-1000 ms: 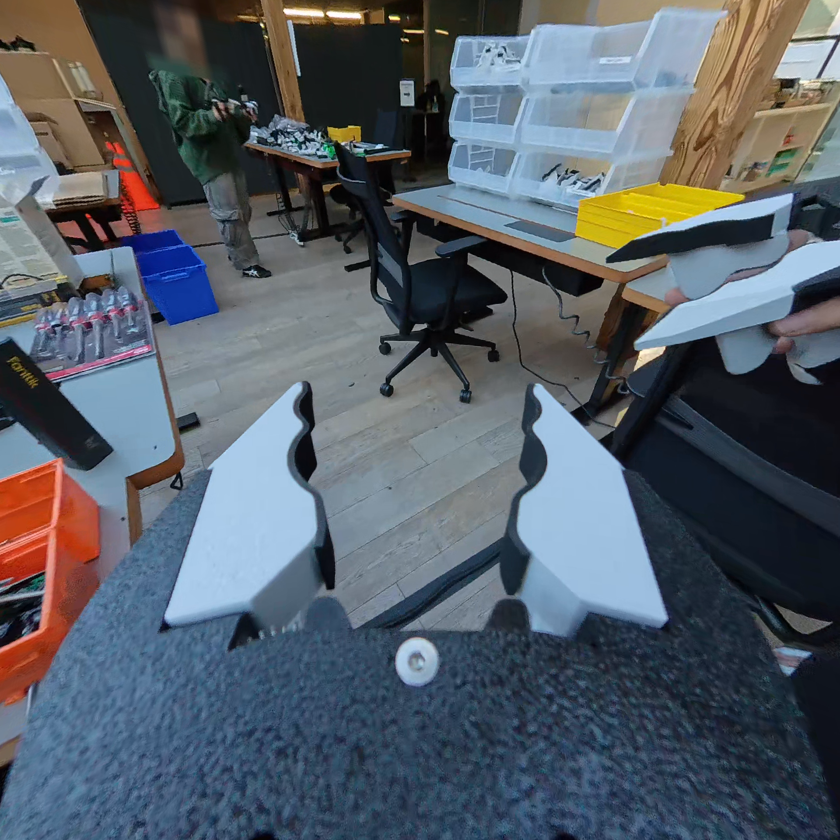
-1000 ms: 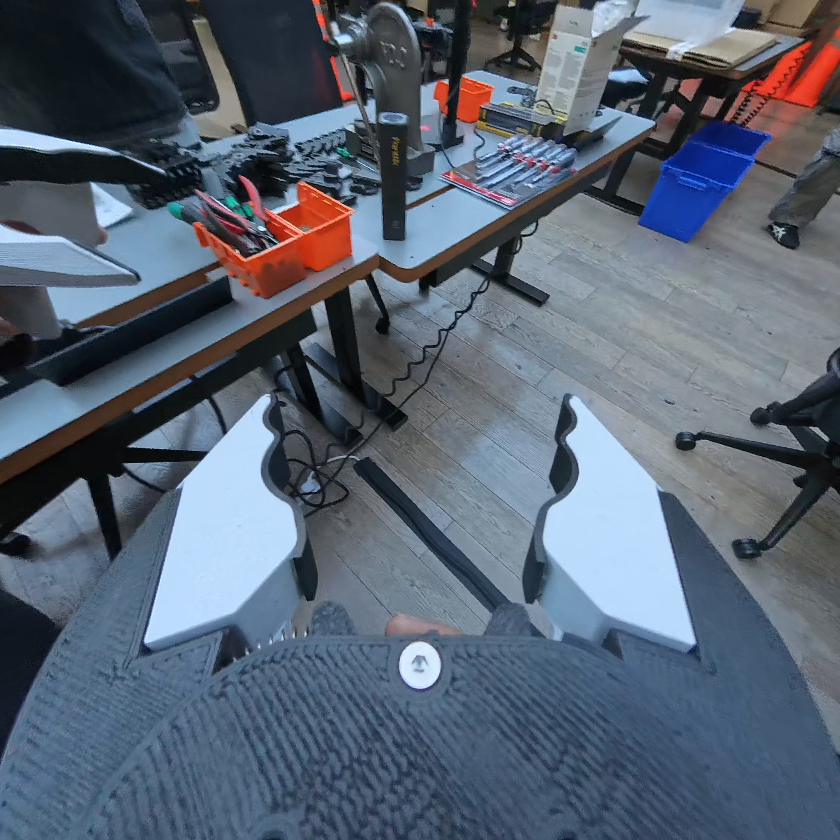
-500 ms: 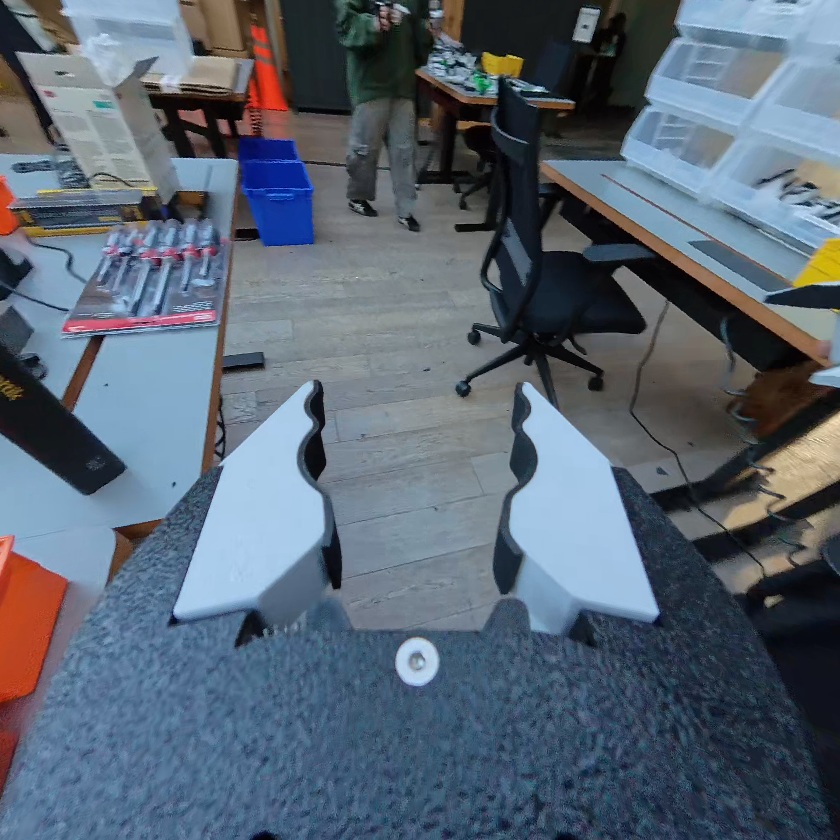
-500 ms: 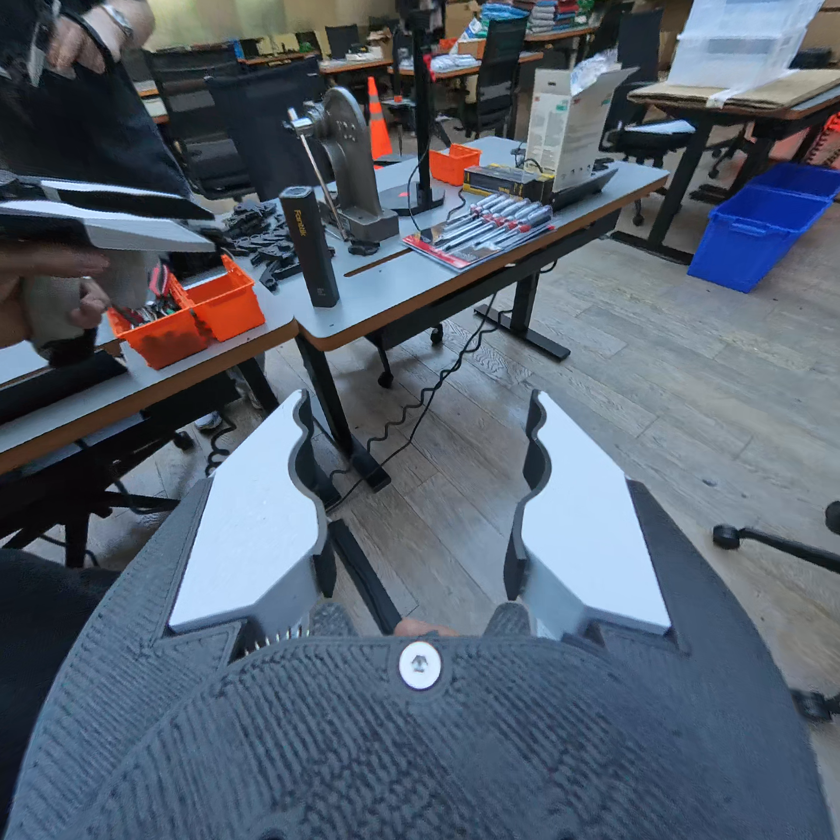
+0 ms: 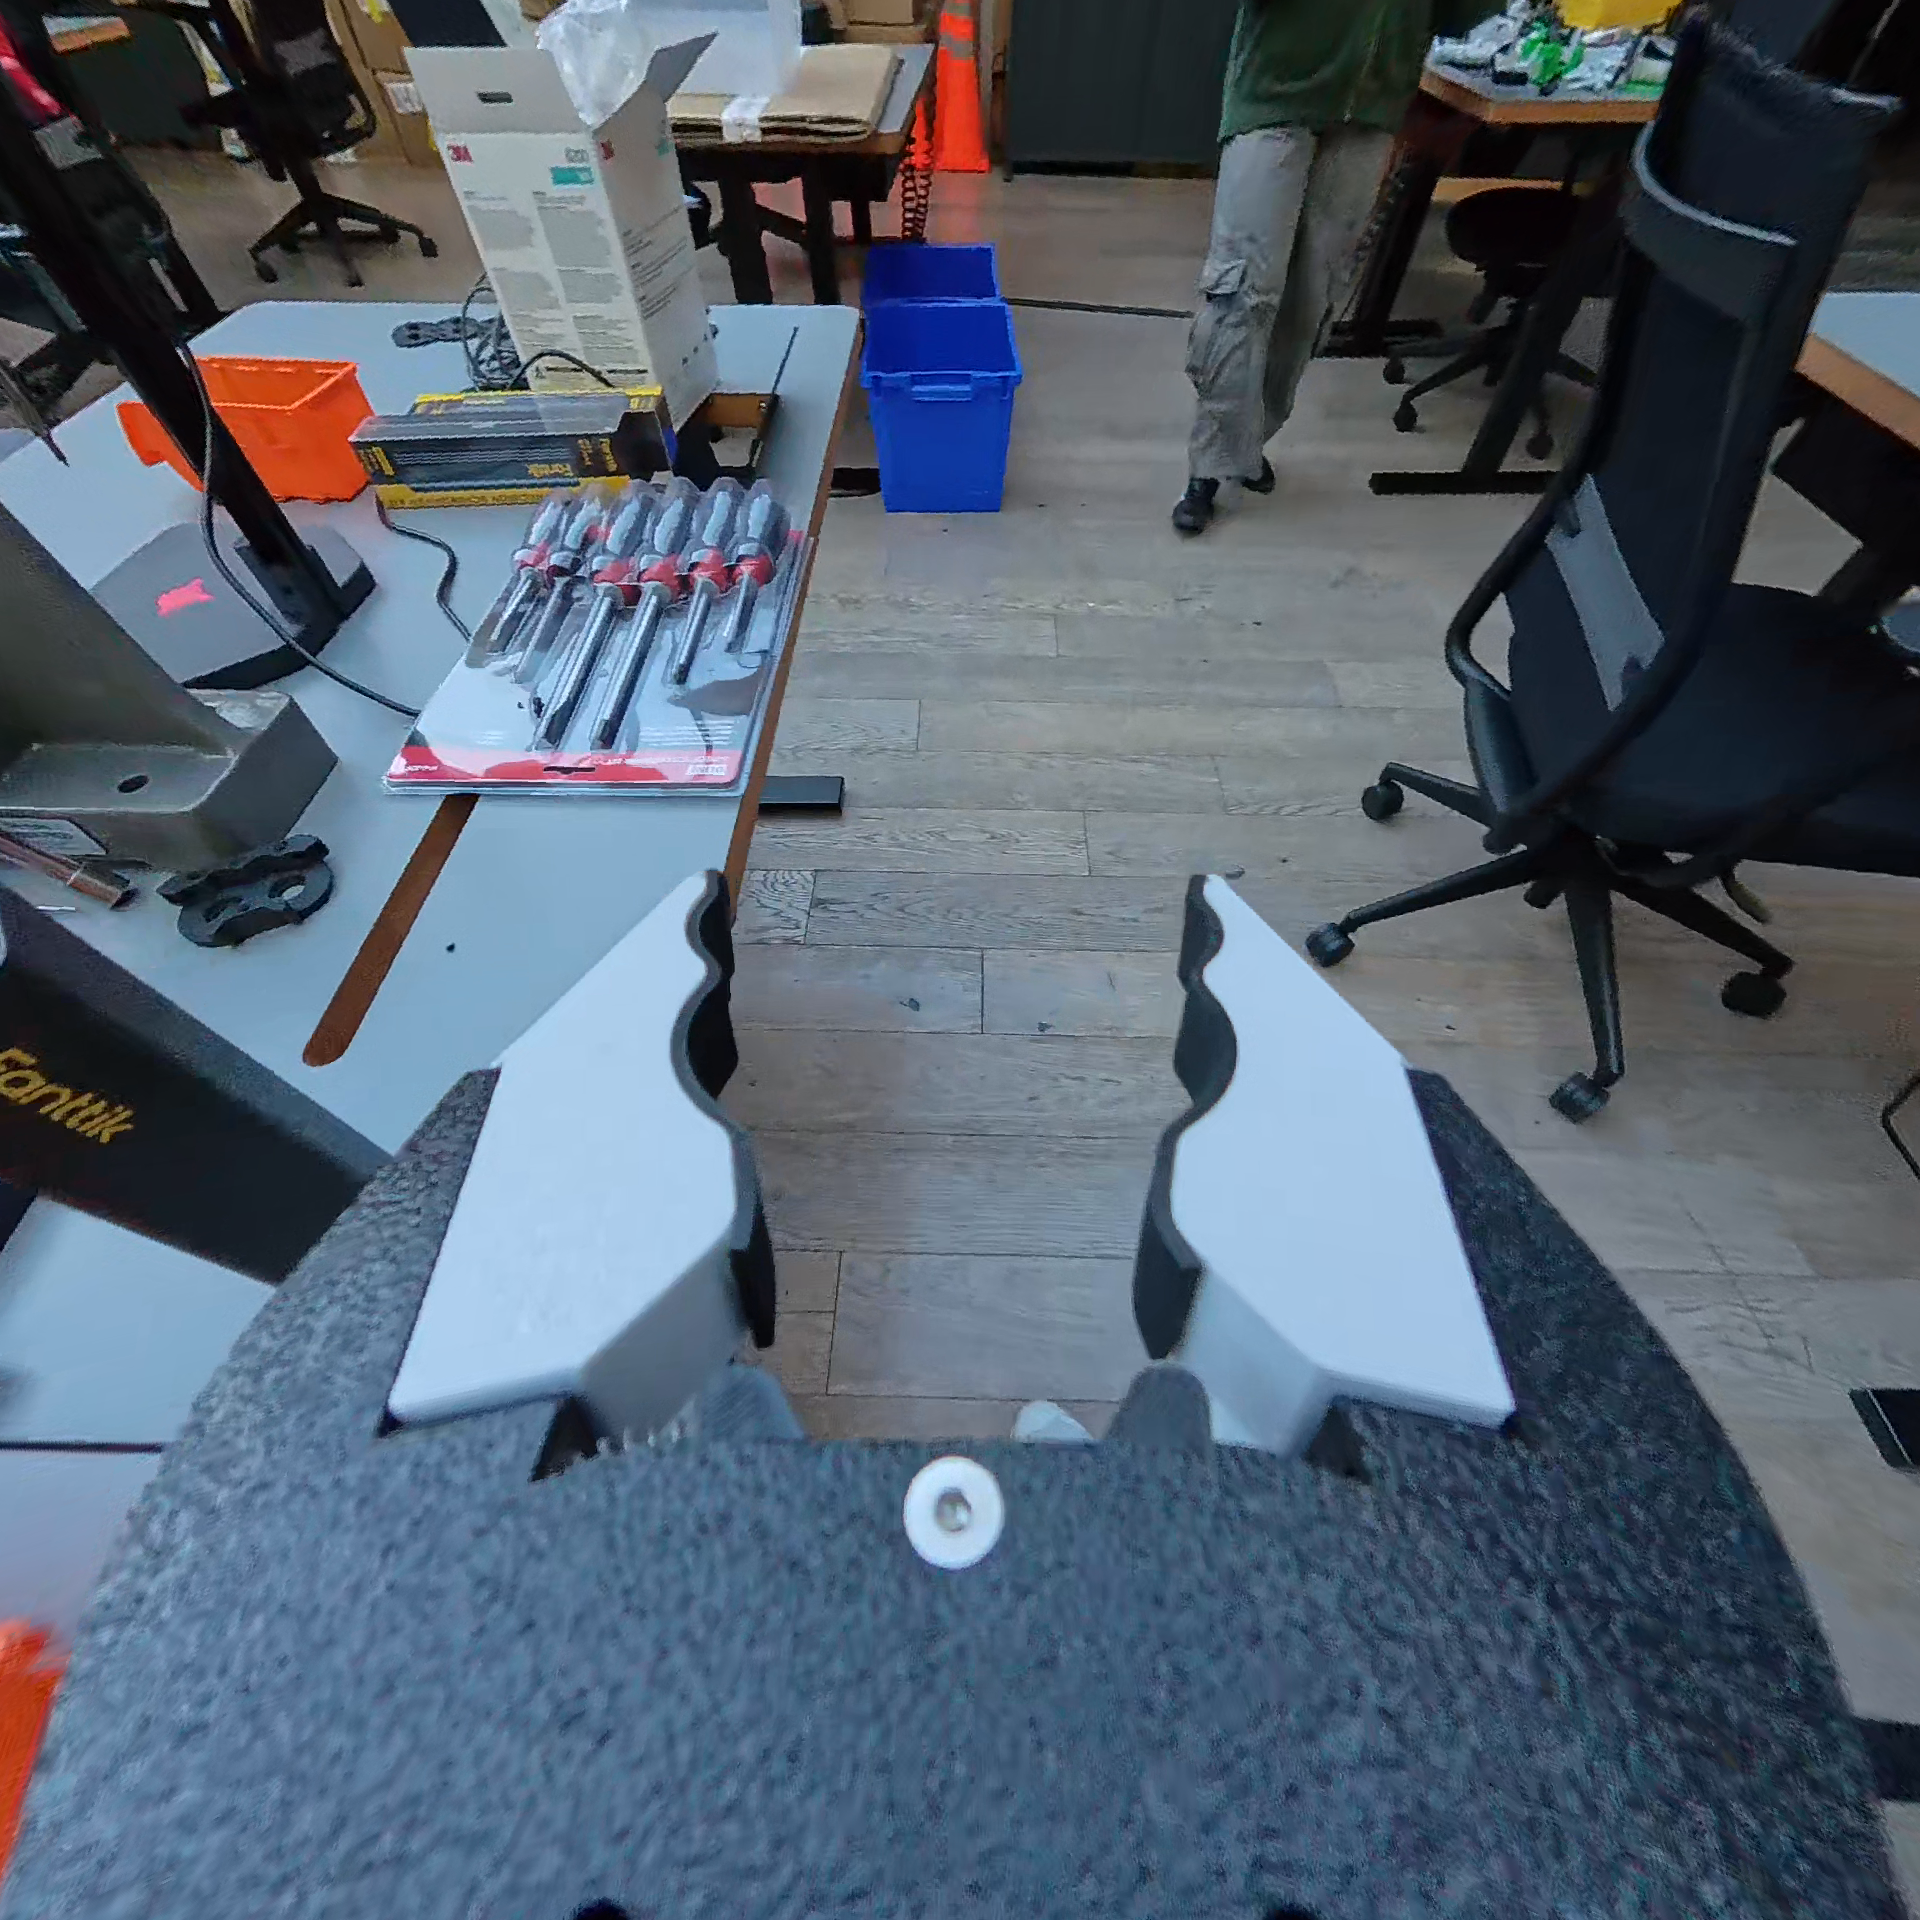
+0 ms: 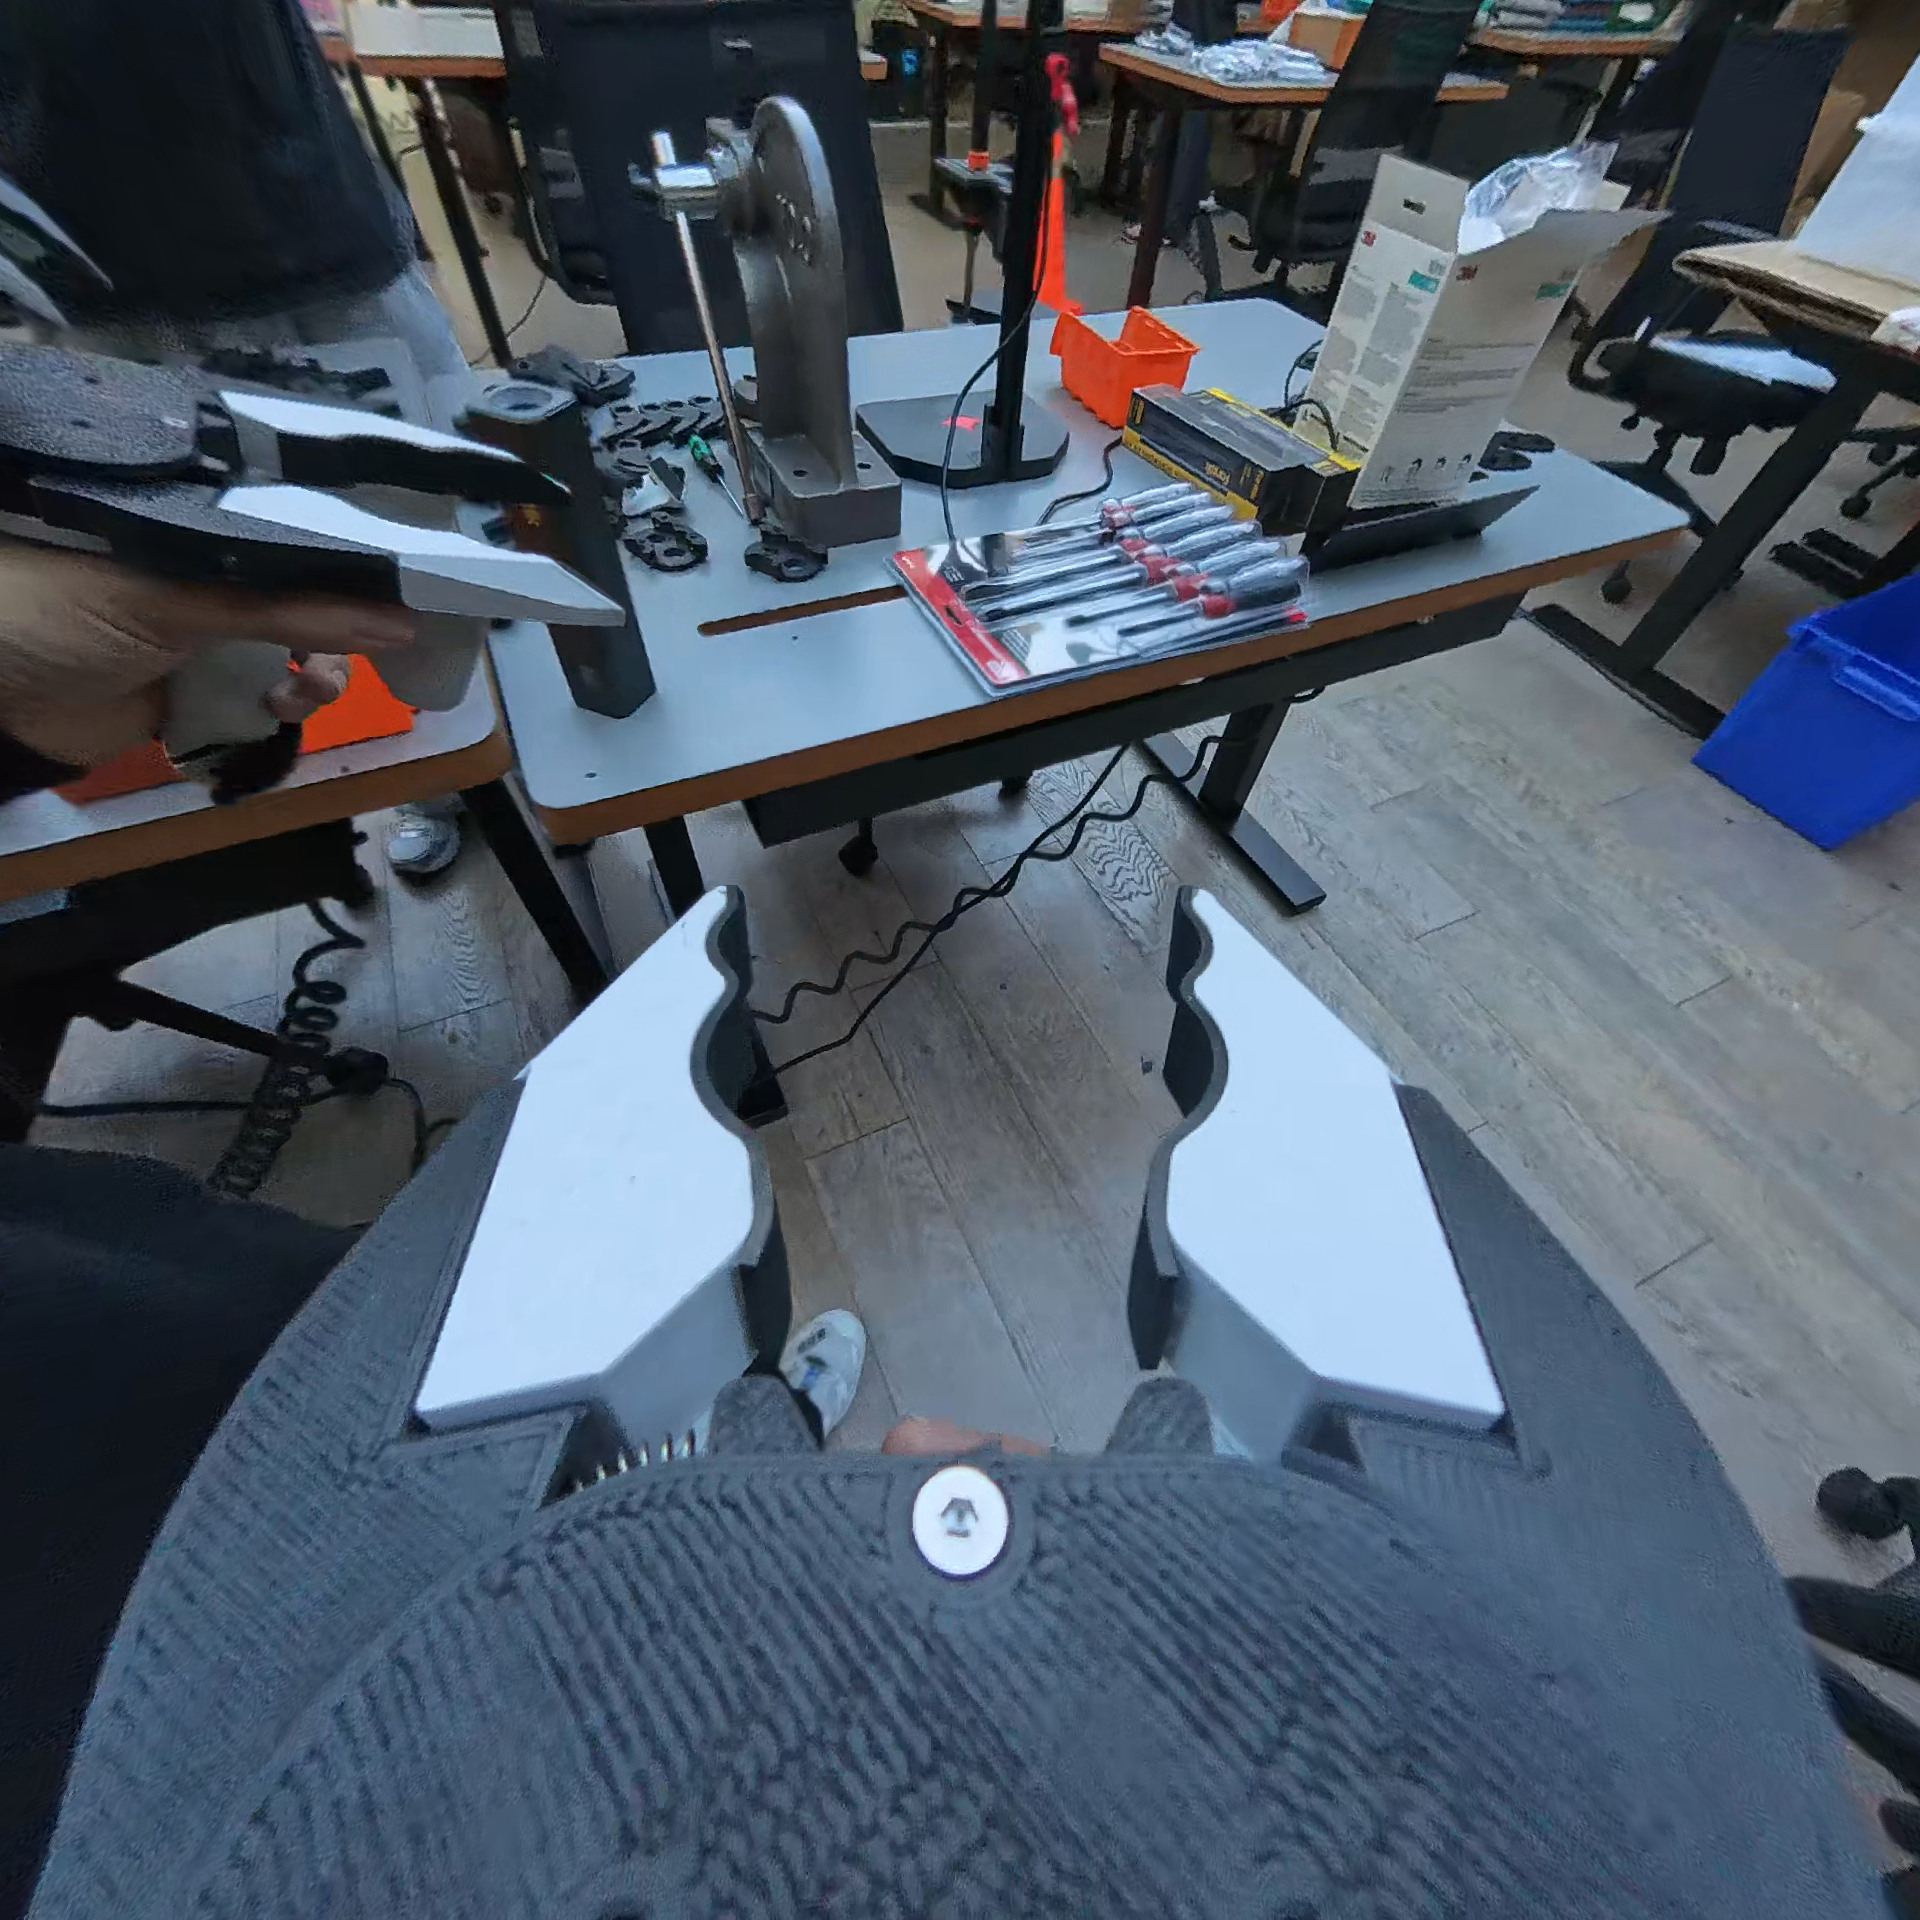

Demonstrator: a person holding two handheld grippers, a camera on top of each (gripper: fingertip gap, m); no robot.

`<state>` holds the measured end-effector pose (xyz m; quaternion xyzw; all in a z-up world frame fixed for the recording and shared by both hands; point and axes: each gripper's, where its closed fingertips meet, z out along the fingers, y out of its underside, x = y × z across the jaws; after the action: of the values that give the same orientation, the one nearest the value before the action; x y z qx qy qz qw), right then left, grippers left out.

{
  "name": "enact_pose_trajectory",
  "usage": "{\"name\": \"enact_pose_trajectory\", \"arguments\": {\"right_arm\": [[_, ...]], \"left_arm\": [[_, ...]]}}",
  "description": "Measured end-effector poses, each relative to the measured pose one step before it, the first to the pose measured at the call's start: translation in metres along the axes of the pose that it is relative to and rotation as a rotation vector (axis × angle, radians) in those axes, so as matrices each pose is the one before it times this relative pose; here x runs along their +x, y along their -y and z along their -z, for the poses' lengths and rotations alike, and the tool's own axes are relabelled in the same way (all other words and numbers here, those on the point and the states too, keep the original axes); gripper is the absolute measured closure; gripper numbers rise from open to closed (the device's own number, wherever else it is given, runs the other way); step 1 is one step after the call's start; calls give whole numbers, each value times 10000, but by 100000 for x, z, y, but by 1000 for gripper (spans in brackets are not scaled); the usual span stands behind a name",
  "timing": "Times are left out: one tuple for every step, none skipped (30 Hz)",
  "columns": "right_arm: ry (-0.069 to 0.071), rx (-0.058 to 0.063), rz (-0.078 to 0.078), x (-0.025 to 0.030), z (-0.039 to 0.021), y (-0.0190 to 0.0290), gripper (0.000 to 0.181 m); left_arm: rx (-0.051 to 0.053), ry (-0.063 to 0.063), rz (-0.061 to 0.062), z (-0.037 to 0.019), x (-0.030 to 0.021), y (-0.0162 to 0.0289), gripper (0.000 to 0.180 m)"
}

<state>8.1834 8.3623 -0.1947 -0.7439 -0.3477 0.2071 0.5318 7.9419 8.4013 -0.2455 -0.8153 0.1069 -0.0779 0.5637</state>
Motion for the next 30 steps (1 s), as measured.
{"name": "enact_pose_trajectory", "arguments": {"right_arm": [[123,-20,151,1024,-1357,486,103],[135,-106,21,1037,-1401,358,106],[173,-116,-75,930,-1413,407,108],[237,16,-76,804,-1435,561,112],[229,73,-84,776,-1480,546,118],[221,14,-102,802,-1516,482,123],[263,-53,-94,719,-1590,414,127],[348,-65,-1,478,-1548,337,132],[352,-35,98,498,-1453,309,136],[293,-41,109,461,-1478,283,139],[251,-61,70,479,-1404,248,140],[250,-28,22,427,-1306,308,142],[294,0,-41,346,-1247,359,143],[331,-2,-58,266,-1168,335,143],[374,-25,18,171,-1141,258,143],[364,-69,120,229,-1182,132,143],[330,-107,184,166,-1094,33,143],[307,-144,185,351,-1112,-109,142],[303,-143,144,367,-1091,-102,141],[357,-70,87,310,-1010,38,140],[457,31,48,160,-1001,222,139],[512,54,10,85,-940,253,139],[553,32,5,70,-924,269,138],[550,54,49,51,-900,314,137],[501,53,70,29,-839,301,137],[480,-16,77,134,-822,191,137],[483,-47,156,114,-805,124,136],[433,-54,237,123,-805,55,134],[361,-67,295,152,-774,-2,132],[288,-117,300,209,-792,-110,128]], "left_arm": [[22,183,114,-1316,-926,55,96],[-53,256,179,-1230,-1078,46,96],[-61,250,297,-1172,-1065,180,96],[42,225,322,-937,-978,360,97],[94,237,227,-734,-939,351,99],[32,297,108,-573,-997,207,100],[-16,337,15,-467,-1049,141,100],[23,327,-35,-363,-1055,141,101],[64,313,-69,-243,-1053,133,101],[17,354,-87,-79,-1118,-3,102],[-71,427,-83,91,-1207,-145,103],[-99,470,-70,252,-1239,-185,104],[-61,482,-1,384,-1266,-97,106],[-13,443,84,411,-1245,-10,107],[3,388,87,344,-1208,3,107],[-52,406,13,233,-1276,-82,107],[-132,485,-48,98,-1437,-189,106],[-155,495,-14,-101,-1488,-214,105],[-165,296,92,-312,-1163,-196,101],[-230,89,189,-481,-730,-289,91],[-276,67,209,-644,-586,-402,83],[-185,-21,85,-777,-312,-351,83],[-92,-219,-65,-826,111,-230,83],[-126,-237,-89,-835,239,-238,83],[-178,-95,-38,-810,80,-313,87],[-184,4,41,-764,-26,-387,91],[-103,38,104,-642,-60,-287,96],[127,118,158,-516,-173,99,105],[290,224,227,-311,-403,375,111],[165,136,172,-120,-311,242,126]]}}
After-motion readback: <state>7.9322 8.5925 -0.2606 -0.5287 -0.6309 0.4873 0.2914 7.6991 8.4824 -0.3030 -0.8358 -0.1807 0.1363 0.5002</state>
